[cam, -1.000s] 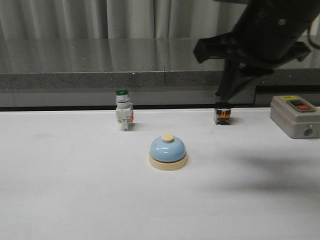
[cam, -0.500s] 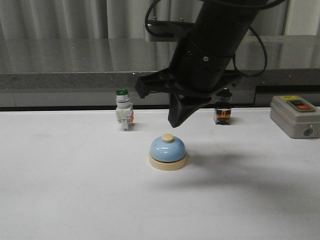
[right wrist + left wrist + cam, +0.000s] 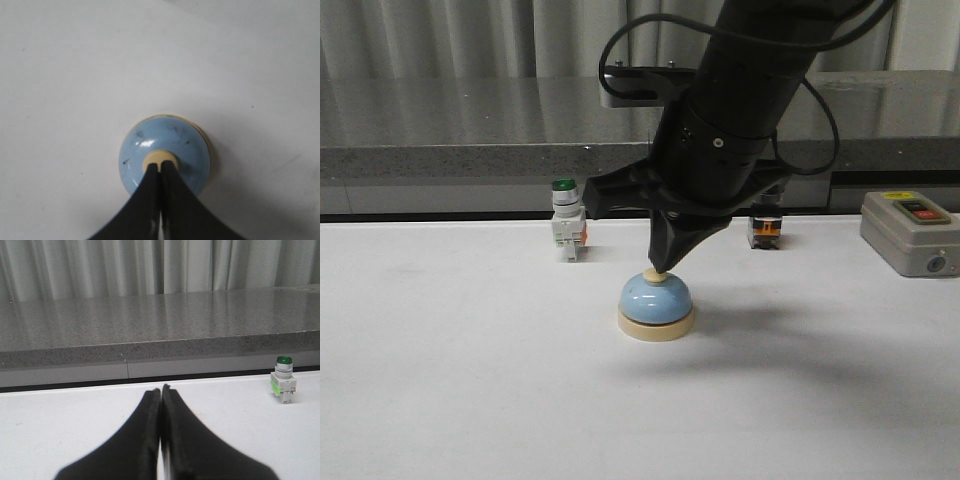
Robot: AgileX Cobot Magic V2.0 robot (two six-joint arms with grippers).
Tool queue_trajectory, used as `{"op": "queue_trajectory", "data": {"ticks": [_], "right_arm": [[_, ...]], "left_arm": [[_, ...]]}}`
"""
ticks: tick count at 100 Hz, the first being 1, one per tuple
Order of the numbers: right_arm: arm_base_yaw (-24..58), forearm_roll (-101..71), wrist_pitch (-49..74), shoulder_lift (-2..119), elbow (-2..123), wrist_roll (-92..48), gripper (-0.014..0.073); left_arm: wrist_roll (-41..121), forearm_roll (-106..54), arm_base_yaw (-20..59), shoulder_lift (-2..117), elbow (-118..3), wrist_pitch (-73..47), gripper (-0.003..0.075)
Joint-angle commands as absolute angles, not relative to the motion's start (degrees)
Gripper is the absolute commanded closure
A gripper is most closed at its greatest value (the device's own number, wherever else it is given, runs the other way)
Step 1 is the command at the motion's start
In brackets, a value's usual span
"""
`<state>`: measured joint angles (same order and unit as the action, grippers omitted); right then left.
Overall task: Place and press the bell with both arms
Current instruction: 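Press down on the bell button with the right gripper tips, then raise the right gripper up and away from the bell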
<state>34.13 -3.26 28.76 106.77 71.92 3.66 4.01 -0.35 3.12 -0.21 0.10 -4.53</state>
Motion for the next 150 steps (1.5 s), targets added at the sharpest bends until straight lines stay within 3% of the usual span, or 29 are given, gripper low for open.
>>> {"op": "queue_trajectory", "data": {"ticks": [1, 59, 104, 150], "right_arm": [[34.4, -3.6, 25.3, 103.9, 73.7, 3.4, 0.0654], [34.4, -3.6, 26.3, 107.8, 73.7, 3.4, 0.0654], [33.5, -2.1, 27.2, 97.6, 73.7, 3.4, 0.0654], [20.3, 1.2, 29.9, 84.1, 68.0, 3.4, 0.0654]], "left_arm": [[3.5, -0.7, 3.1, -1.9, 2.5, 0.7, 0.074], [3.5, -0.7, 3.1, -1.9, 2.5, 0.7, 0.074], [3.5, -0.7, 3.1, -1.9, 2.5, 0.7, 0.074], [3.5, -0.7, 3.1, -1.9, 2.5, 0.7, 0.074]]}}
